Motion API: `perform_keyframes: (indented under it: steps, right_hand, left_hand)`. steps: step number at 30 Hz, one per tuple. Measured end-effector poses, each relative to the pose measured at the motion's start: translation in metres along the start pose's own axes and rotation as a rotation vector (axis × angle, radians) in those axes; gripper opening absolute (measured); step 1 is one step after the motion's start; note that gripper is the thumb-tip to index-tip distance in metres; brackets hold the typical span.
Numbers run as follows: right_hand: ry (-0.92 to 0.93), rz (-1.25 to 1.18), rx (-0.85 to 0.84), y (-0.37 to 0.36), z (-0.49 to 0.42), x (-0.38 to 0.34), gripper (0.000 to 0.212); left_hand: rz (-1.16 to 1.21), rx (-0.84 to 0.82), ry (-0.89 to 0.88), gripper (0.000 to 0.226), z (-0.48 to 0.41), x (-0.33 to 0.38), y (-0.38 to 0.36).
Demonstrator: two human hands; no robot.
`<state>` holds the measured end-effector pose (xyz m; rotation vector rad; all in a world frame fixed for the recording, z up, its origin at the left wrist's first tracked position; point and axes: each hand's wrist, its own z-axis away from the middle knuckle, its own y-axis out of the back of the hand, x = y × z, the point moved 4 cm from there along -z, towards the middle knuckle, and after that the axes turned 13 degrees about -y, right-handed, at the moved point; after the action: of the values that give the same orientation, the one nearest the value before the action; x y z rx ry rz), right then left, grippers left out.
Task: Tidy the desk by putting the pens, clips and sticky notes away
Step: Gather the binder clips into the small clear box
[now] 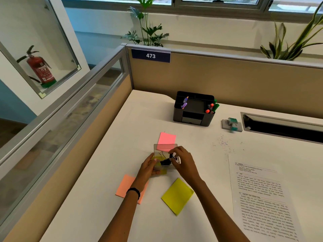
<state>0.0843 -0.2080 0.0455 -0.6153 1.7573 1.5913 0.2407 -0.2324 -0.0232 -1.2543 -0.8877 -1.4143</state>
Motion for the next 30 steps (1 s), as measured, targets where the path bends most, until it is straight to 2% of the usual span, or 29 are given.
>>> perform_keyframes:
  steps: [5, 12, 16, 18, 20, 24, 27, 30]
  right_hand:
    - [-0.01, 0.148, -0.022, -0.003, -0.014, 0.011, 0.02]
    - [-0.021, 0.179, -0.058, -0.002, -0.024, 0.029, 0.022]
    - [-0.054, 0.152, 0.06, 0.008, -0.027, 0.041, 0.022]
    - [-0.127, 0.105, 0.111, 0.012, -0.028, 0.05, 0.028]
    - [-0.241, -0.006, 0.094, 0.013, -0.029, 0.057, 0.035]
    - [-0.516, -0.329, -0.072, 0.011, -0.038, 0.064, 0.041]
    - [-0.539, -0.402, -0.179, 0.011, -0.046, 0.064, 0.04]
    - [-0.5, -0.425, -0.192, 0.013, -0.056, 0.063, 0.035]
  left_hand:
    - [-0.015, -0.022, -0.001, 0.043, -0.013, -0.003, -0.008]
    - [-0.036, -0.023, 0.038, 0.044, -0.035, -0.013, -0.013]
    - [-0.028, -0.014, 0.008, 0.041, -0.042, -0.011, -0.012]
    - [-0.012, 0.022, -0.015, 0.039, -0.046, -0.009, -0.008]
    - [0.005, 0.06, -0.026, 0.037, -0.051, -0.006, -0.005]
    - [-0.021, 0.051, -0.079, 0.033, -0.061, 0.006, -0.007]
    - [-0.068, -0.016, -0.133, 0.025, -0.072, 0.019, -0.018]
    - [-0.093, -0.075, -0.163, 0.029, -0.085, 0.027, -0.032]
